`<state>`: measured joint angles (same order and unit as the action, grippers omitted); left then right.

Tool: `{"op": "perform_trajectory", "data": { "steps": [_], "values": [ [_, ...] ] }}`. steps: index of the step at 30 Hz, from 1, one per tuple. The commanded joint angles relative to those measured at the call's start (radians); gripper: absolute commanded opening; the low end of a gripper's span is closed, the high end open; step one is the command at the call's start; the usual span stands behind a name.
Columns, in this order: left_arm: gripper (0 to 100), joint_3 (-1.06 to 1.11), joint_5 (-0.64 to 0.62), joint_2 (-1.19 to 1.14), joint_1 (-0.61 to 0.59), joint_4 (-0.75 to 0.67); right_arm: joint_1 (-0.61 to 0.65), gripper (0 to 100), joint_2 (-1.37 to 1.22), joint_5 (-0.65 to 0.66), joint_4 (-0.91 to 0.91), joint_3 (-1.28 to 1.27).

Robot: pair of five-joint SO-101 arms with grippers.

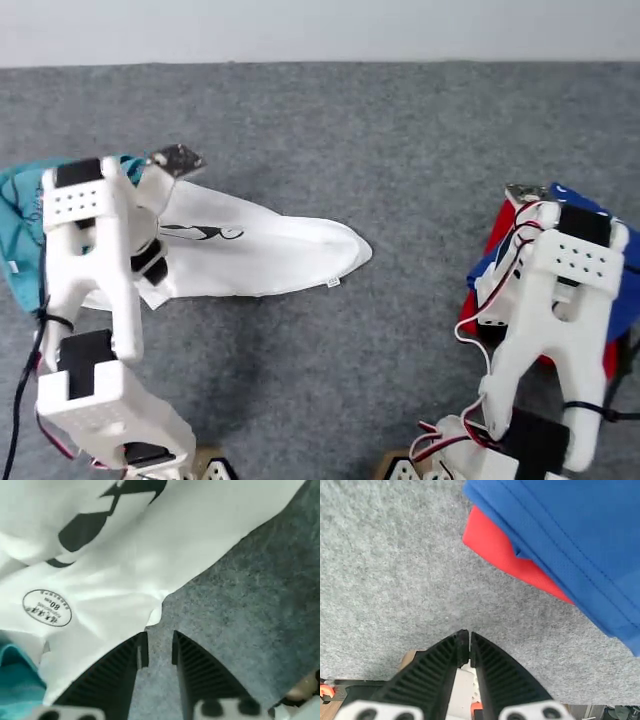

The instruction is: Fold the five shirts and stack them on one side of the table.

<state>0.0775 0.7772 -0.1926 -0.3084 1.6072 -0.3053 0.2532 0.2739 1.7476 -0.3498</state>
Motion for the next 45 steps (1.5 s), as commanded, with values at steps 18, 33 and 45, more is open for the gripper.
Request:
{"op": "perform_trajectory", "data": {
  "steps": [18,33,45],
  "values": [
    [18,0.15,0.1,-0.058,-0.054,-0.273,0.007,0.9,0.031,-0.005,-0.038,0.003],
    [17,0.211,0.164,0.21,-0.063,-0.041,0.007,0.9,0.031,-0.005,-0.047,0.005],
    [17,0.355,0.167,0.186,-0.063,-0.331,0.007,0.9,0.031,-0.005,-0.044,0.005]
  ]
}}
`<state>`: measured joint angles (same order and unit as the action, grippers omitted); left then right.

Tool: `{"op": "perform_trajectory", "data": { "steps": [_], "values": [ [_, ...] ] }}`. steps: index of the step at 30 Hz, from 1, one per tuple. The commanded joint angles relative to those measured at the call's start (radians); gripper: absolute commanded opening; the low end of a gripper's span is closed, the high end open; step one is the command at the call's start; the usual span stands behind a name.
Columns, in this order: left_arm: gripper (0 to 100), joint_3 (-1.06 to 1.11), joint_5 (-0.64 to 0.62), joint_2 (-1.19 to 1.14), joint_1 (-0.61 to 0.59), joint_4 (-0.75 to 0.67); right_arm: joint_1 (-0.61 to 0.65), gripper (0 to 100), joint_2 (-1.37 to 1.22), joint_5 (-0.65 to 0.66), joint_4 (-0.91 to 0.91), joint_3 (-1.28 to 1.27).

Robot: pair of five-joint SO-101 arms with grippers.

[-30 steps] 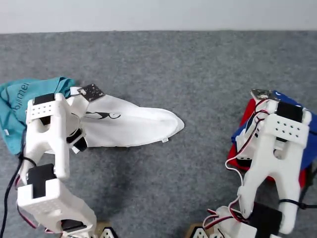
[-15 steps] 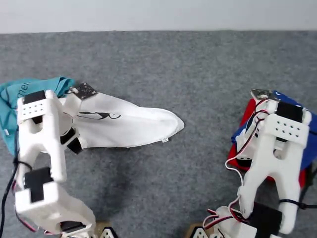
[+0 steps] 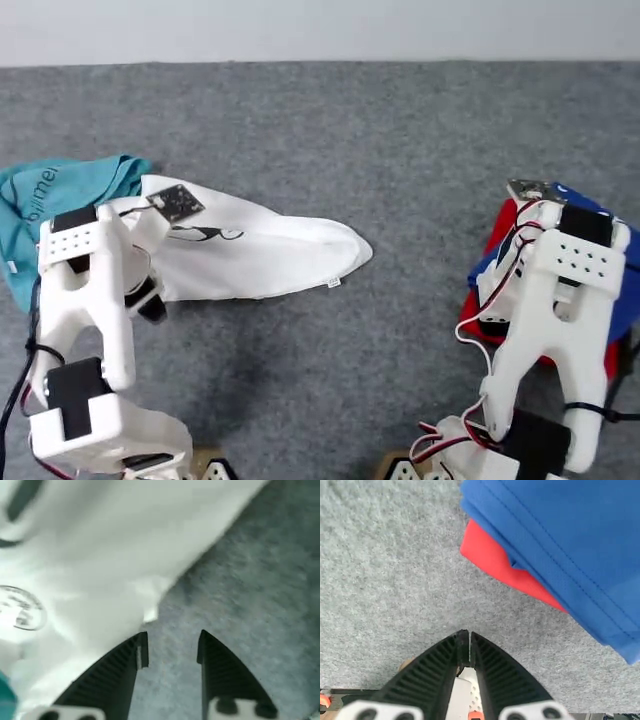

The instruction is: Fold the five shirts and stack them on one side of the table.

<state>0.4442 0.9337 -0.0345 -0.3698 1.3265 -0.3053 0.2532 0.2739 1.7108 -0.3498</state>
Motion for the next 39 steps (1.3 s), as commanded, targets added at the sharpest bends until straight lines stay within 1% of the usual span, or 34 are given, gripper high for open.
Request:
{"op": "perform_trajectory", "data": {
  "steps": [1,6,8,14,16,18,28,32,39],
  "values": [
    [17,-0.015,0.011,0.008,-0.002,-0.061,0.007,0.9,0.031,-0.005,-0.005,0.005],
    [17,-0.107,0.008,-0.138,-0.005,-0.063,0.007,0.9,0.033,-0.005,0.001,0.005],
    [17,-0.156,-0.023,-0.198,-0.006,-0.061,0.007,0.9,0.036,-0.005,0.001,0.005],
    [17,-0.3,-0.037,-0.239,-0.002,0.106,0.007,0.9,0.041,-0.005,0.001,0.005],
    [15,-0.334,-0.037,-0.239,-0.005,0.138,0.007,0.9,0.041,-0.005,0.001,0.005],
    [14,-0.355,-0.037,-0.239,-0.008,0.141,0.008,0.9,0.041,-0.005,0.001,0.005],
    [14,-0.354,-0.041,-0.252,0.018,0.002,0.008,0.9,0.041,-0.005,0.001,0.005],
    [14,-0.354,-0.104,-0.253,0.021,-0.092,0.008,0.9,0.041,-0.006,0.001,0.005],
    [14,-0.361,-0.126,-0.345,0.074,-0.173,0.008,0.9,0.041,-0.006,0.001,0.005]
  ]
}}
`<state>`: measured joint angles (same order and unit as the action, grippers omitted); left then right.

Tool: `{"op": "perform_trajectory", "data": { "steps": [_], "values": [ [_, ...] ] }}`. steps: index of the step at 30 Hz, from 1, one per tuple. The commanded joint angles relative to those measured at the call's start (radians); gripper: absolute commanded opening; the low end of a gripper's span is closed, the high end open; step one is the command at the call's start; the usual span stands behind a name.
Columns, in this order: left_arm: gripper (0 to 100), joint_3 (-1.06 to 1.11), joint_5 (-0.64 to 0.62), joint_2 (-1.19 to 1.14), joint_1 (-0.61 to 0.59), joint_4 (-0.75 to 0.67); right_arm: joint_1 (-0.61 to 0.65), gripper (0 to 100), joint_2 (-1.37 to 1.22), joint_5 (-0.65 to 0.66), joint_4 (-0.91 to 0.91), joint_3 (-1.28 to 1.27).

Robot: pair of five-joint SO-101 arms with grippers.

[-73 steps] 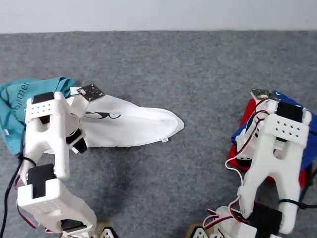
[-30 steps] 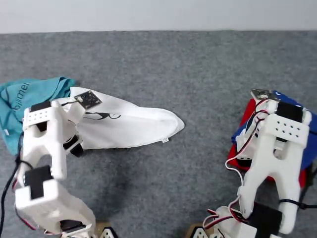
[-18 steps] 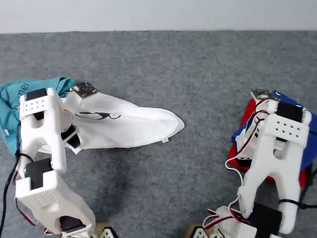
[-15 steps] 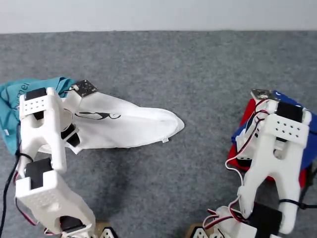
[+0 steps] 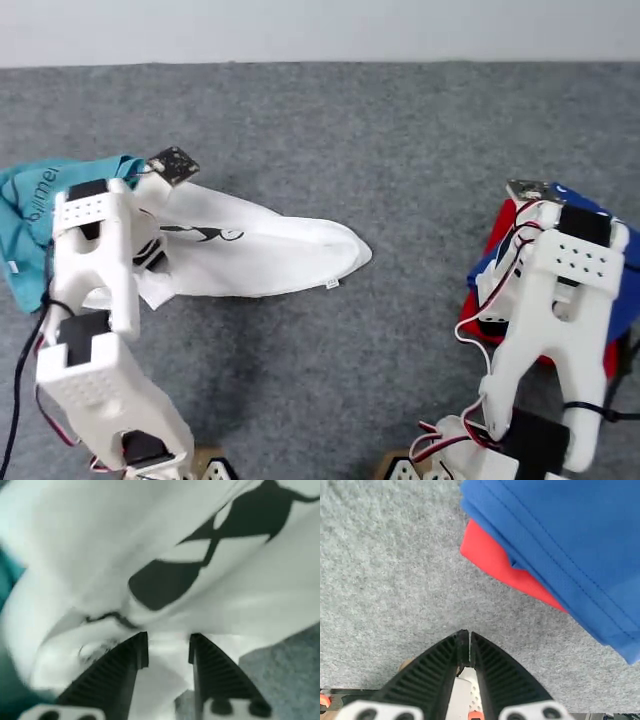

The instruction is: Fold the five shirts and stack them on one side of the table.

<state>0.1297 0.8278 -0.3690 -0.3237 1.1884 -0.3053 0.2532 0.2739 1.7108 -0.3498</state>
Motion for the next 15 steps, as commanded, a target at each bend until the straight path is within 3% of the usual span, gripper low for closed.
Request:
{"op": "perform_trajectory", "data": {
  "steps": [1,7,15],
  "values": [
    [14,-0.047,-0.043,-0.018,0.032,-0.049,0.008,0.9,0.041,-0.006,0.001,0.005],
    [14,-0.14,-0.192,-0.003,0.034,-0.083,0.008,0.9,0.041,-0.006,0.001,0.005],
    [14,-0.199,-0.238,0.031,0.074,-0.075,0.008,0.9,0.041,-0.006,0.001,0.005]
  ]
}}
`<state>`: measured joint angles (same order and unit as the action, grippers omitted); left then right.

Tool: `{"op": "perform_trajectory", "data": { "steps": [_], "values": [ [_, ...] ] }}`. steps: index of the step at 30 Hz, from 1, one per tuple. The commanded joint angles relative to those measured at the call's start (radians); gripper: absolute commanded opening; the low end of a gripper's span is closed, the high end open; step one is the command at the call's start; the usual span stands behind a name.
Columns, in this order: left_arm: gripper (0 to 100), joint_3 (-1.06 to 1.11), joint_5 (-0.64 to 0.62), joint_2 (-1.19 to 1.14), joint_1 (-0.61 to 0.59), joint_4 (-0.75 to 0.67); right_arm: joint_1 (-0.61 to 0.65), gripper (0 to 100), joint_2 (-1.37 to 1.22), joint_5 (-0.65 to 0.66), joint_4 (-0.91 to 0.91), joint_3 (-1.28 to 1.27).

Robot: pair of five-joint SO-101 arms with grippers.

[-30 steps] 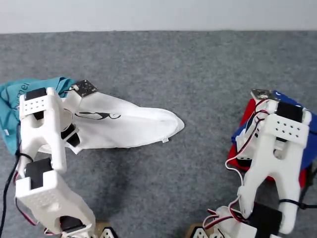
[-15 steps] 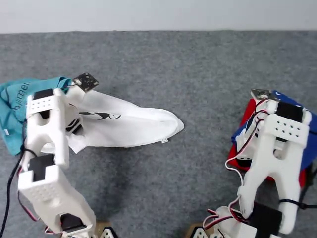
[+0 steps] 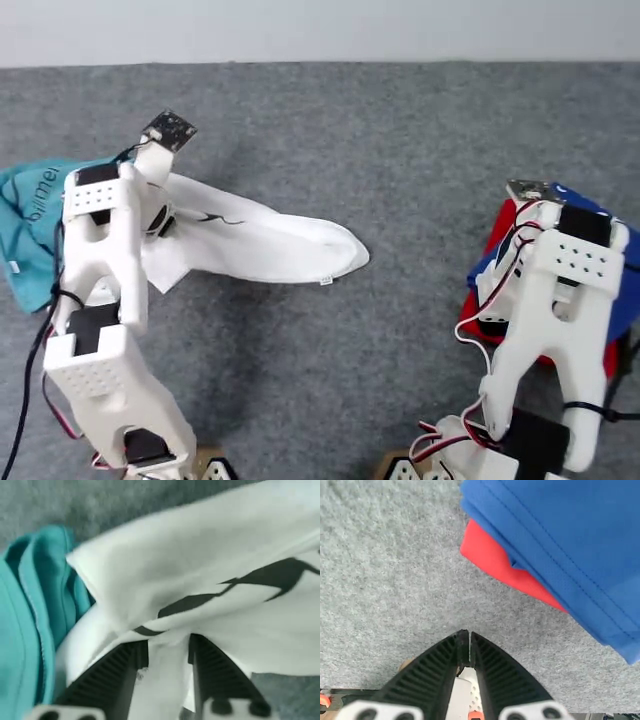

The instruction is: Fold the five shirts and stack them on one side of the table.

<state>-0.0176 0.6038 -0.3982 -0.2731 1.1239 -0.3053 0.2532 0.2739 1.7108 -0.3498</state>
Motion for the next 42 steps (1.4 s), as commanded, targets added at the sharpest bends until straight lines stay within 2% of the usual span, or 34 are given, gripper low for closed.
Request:
{"op": "perform_trajectory", "data": {
  "steps": [1,5,14,18,21,26,31,38,42],
  "values": [
    [14,-0.058,-0.014,0.061,0.023,0.009,0.008,0.9,0.041,-0.006,0.001,0.005],
    [14,-0.091,-0.014,0.091,0.017,0.117,0.008,0.9,0.041,-0.006,0.001,0.005],
    [14,-0.084,-0.011,0.328,0.055,0.445,0.008,0.9,0.033,-0.006,0.001,0.005],
    [14,-0.002,-0.008,0.356,0.054,0.508,0.008,0.9,0.033,-0.006,0.001,0.005],
    [14,0.107,0.012,0.35,0.032,0.45,0.008,0.9,0.033,-0.006,0.001,0.005],
    [15,0.285,0.026,0.35,0.012,0.241,0.008,0.9,0.033,-0.006,0.001,0.005],
    [21,0.366,0.023,0.35,0.006,0.12,0.008,0.9,0.033,-0.006,0.001,0.005],
    [21,0.397,0.021,0.339,0.005,0.04,0.008,0.9,0.041,-0.006,0.002,0.005],
    [21,0.36,0.021,0.242,0.002,0.038,0.008,0.9,0.041,-0.006,0.022,0.005]
  ]
}}
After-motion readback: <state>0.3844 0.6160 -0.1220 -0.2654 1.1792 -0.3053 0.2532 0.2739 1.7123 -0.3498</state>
